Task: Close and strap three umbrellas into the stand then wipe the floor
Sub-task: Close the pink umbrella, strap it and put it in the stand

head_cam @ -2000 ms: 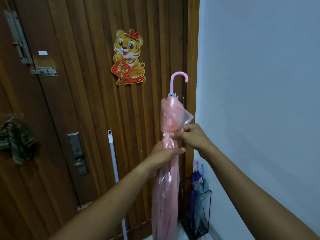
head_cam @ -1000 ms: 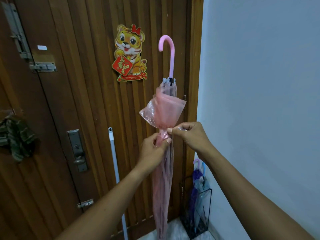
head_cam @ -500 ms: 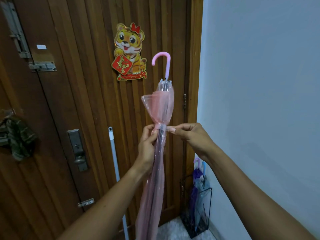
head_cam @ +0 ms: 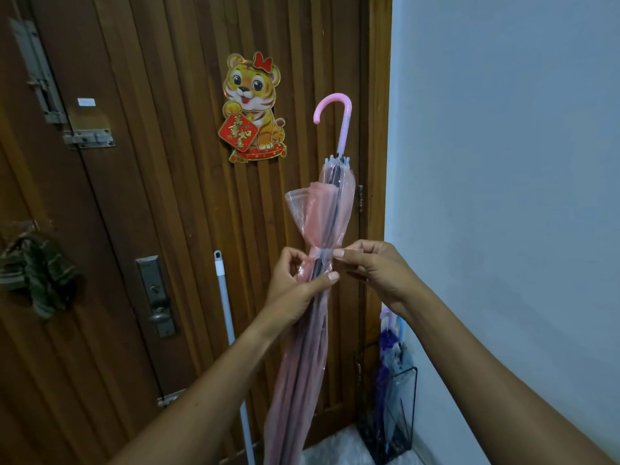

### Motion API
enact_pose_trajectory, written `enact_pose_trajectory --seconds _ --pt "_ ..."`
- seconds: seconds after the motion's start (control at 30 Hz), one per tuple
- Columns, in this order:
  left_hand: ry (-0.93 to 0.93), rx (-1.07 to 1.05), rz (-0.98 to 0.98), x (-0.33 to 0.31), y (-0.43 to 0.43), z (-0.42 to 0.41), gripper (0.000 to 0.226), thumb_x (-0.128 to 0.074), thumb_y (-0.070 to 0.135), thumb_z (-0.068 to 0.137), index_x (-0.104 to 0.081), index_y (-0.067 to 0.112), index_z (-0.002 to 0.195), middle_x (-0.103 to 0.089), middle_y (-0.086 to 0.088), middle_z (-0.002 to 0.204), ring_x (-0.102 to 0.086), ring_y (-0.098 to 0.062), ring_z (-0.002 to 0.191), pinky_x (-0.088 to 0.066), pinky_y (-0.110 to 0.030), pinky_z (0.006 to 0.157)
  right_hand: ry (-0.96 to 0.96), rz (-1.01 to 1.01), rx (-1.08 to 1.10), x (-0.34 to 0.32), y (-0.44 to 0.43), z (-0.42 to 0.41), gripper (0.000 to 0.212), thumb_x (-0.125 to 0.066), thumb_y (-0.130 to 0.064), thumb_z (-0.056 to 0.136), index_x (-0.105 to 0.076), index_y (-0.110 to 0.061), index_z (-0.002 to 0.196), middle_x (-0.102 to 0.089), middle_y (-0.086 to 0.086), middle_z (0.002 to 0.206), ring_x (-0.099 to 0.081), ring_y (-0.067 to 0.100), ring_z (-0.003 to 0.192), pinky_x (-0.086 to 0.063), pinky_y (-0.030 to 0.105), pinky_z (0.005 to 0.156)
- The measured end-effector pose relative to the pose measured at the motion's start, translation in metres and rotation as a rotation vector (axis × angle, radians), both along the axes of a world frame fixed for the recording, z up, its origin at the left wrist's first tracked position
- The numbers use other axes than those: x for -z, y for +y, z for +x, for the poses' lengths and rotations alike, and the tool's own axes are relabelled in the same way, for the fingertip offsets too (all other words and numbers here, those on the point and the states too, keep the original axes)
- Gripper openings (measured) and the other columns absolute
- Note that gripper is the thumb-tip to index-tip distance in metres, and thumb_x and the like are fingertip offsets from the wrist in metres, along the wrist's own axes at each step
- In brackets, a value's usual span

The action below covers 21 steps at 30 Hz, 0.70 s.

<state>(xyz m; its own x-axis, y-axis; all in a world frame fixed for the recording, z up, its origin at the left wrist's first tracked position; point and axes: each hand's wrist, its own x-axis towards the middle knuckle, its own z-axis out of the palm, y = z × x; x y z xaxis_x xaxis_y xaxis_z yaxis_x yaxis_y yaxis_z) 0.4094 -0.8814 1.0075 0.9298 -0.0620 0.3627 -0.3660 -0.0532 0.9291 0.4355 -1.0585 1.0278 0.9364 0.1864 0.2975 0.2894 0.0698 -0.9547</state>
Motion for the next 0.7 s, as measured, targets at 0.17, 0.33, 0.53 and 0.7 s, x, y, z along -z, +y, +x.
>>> enact_pose_trajectory --seconds 0.17,0.33,0.53,0.7 --pt "-0.078 -0.036 -0.033 0.001 -0.001 0.0 0.038 -0.08 0.023 0.081 -0.061 0.017 0.114 -0.068 -0.003 0.114 -0.068 -0.015 0.105 -0.058 -0.033 0.088 -0.017 -0.006 0.014 -0.006 0.002 -0.001 0.016 -0.08 -0.026 0.083 -0.076 -0.011 0.083 -0.078 0.008 0.092 -0.075 0.017 0.091 -0.052 0.031 0.082" --pt "-0.074 0.041 -0.073 -0.004 -0.006 -0.001 0.037 -0.068 0.018 0.092 -0.055 0.019 0.127 -0.068 -0.003 0.123 -0.067 -0.013 0.112 -0.056 -0.036 0.096 0.021 0.014 0.046 -0.011 0.003 -0.004 0.023 -0.085 -0.038 0.069 -0.078 -0.019 0.078 -0.079 0.004 0.09 -0.073 0.011 0.083 -0.045 0.026 0.068" --pt "0.043 0.156 -0.139 -0.009 -0.014 -0.003 0.033 -0.051 0.019 0.103 -0.051 0.018 0.136 -0.069 -0.001 0.12 -0.067 -0.017 0.112 -0.054 -0.036 0.098 0.051 0.091 0.034 -0.007 0.003 -0.002 0.02 -0.088 -0.032 0.069 -0.079 -0.017 0.077 -0.078 0.003 0.09 -0.071 0.014 0.085 -0.053 0.026 0.072" --pt "0.088 0.118 0.013 -0.006 -0.013 0.002 0.046 -0.062 0.027 0.096 -0.048 0.025 0.14 -0.059 -0.002 0.132 -0.061 -0.018 0.119 -0.052 -0.041 0.102 0.028 0.116 0.148 -0.005 0.007 -0.007 0.012 -0.085 -0.017 0.078 -0.075 -0.012 0.075 -0.077 0.0 0.079 -0.071 0.001 0.068 -0.049 0.009 0.056"
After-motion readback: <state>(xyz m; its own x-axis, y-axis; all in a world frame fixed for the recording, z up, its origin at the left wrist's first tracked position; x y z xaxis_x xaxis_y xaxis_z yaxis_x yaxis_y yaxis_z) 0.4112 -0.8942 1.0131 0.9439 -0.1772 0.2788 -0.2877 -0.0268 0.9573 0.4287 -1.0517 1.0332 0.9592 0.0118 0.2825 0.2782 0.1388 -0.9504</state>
